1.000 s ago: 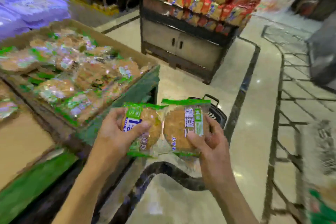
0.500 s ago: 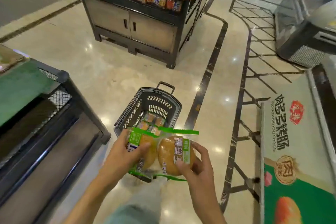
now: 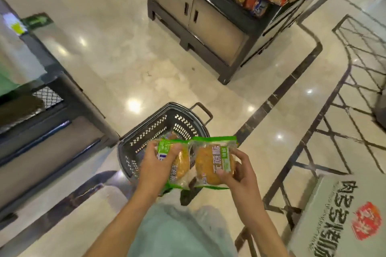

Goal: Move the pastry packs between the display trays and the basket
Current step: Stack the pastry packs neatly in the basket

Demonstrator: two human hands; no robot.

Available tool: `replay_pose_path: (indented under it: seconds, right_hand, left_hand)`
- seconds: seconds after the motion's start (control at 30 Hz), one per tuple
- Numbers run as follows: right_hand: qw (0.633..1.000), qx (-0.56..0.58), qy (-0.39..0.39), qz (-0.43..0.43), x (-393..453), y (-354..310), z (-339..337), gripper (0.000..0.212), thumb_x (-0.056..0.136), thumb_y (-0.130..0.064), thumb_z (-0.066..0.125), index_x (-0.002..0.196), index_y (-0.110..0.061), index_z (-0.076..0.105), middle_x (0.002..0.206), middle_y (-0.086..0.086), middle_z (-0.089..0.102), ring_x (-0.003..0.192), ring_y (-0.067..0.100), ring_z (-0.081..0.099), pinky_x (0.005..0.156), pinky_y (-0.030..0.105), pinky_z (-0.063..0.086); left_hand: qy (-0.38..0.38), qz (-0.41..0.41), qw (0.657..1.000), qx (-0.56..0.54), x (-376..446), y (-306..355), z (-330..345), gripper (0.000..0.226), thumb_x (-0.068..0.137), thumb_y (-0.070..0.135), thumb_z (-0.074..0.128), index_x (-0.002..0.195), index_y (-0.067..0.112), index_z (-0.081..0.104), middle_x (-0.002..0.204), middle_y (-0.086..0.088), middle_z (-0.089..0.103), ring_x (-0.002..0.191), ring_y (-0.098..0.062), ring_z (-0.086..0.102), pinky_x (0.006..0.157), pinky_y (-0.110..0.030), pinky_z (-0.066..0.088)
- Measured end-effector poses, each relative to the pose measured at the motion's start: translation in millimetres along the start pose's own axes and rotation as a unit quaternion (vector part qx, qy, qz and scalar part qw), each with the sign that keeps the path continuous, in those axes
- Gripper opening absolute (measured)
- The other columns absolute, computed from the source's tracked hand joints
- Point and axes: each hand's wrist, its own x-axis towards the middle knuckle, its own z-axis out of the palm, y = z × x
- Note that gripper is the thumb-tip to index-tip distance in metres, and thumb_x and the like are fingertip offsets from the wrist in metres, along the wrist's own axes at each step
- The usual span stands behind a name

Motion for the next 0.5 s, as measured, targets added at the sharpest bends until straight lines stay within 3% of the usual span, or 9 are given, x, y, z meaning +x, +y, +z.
replay_pose_path:
  seconds: [0.13,0.23,0.5]
  right_hand:
    - [0.993,-0.044,-0.107,0.01,79.7,-15.8,-1.1,0.047,0.087,0.003,0.071,0.124,-0.024,0.058,0.107,0.001,0.074,0.098,0.022,0.071,0.074,0.032,0.059]
    - [0.976,-0.102,-0.19,0.02,145.6,-12.4,-3.7,0.047,0.086,0.002,0.072,0.126,-0.021,0.058,0.112,0.004,0.073,0.103,0.021,0.07,0.08,0.035,0.059]
    - [0.884,-0.271,-0.376,0.052,332.6,32.9,-10.2,0.05,0.09,0.002,0.07,0.128,-0.027,0.056,0.115,-0.003,0.071,0.101,0.014,0.069,0.082,0.029,0.057]
  left_hand:
    - [0.083,-0.037,0.995,-0.039,32.4,0.5,17.4,0.051,0.079,0.064,0.069,0.108,0.027,0.049,0.1,0.015,0.063,0.099,-0.015,0.061,0.093,-0.042,0.05]
    - [0.156,-0.062,0.983,-0.069,57.3,-13.5,32.8,0.071,0.067,0.082,0.067,0.113,0.031,0.049,0.114,0.005,0.063,0.11,-0.019,0.061,0.099,-0.051,0.049]
    - [0.342,-0.209,0.91,-0.108,119.7,-97.3,63.3,0.052,0.056,0.081,0.078,0.093,0.053,0.053,0.107,-0.006,0.072,0.097,-0.032,0.071,0.085,-0.062,0.057]
